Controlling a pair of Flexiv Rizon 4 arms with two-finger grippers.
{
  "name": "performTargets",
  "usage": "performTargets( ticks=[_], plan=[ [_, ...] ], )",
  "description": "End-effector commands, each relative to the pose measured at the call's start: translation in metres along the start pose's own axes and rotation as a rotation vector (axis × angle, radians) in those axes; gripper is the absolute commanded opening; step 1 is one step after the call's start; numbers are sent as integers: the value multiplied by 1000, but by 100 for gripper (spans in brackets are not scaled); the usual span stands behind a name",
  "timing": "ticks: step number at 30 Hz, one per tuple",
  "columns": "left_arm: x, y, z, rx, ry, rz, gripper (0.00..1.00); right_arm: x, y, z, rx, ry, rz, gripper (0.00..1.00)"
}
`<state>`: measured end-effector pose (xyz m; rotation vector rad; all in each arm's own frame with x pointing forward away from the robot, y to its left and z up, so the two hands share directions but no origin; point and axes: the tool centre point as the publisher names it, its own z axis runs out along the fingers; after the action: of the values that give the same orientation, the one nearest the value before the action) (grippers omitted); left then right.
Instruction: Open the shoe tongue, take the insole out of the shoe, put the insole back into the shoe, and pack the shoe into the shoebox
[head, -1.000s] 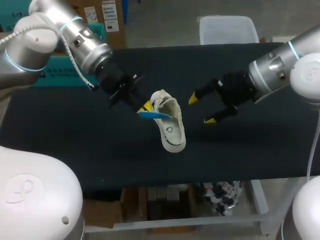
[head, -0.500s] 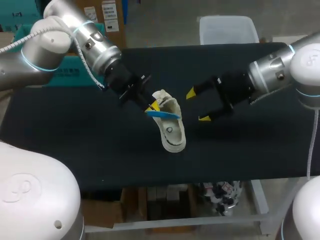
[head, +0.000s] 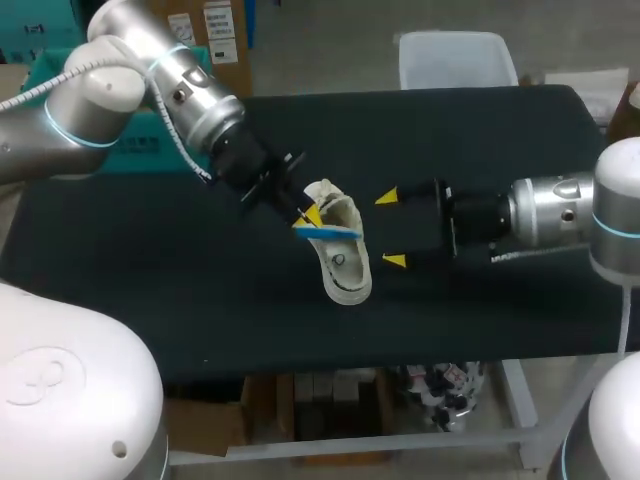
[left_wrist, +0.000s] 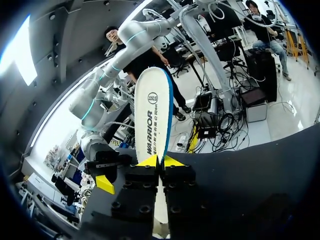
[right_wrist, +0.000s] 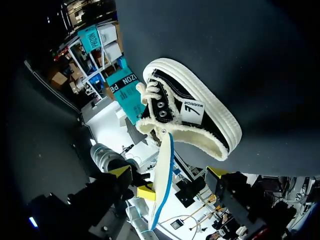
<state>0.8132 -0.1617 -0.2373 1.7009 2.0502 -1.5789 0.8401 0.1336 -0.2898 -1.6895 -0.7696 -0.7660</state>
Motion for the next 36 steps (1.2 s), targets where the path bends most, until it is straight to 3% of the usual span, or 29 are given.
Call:
performTargets(
  ticks=[1,4,7,9,11,13,30,36],
  plan=[
    [6,-4,7,-20,-19,3,0,-5,0,7,28,44,35,97],
    [8,-4,9,-22,-27,5,0,-5,-4,12,37,23,62,93],
    [9,-3,12,-21,-34,6,0,-9,-3,19,49,0,93,72],
    [10,-3,13,-18,-36,6,0,-11,-2,22,51,1,98,71],
    [11,-3,16,-18,-35,8,0,-15,1,25,66,10,112,55],
    [12,-2,17,-23,-35,8,0,-18,2,28,76,10,123,49],
    [20,9,25,-38,-60,-19,0,-21,-1,43,130,11,146,44],
    [21,14,24,-40,-76,-35,0,-22,0,47,137,2,152,31]
  ],
)
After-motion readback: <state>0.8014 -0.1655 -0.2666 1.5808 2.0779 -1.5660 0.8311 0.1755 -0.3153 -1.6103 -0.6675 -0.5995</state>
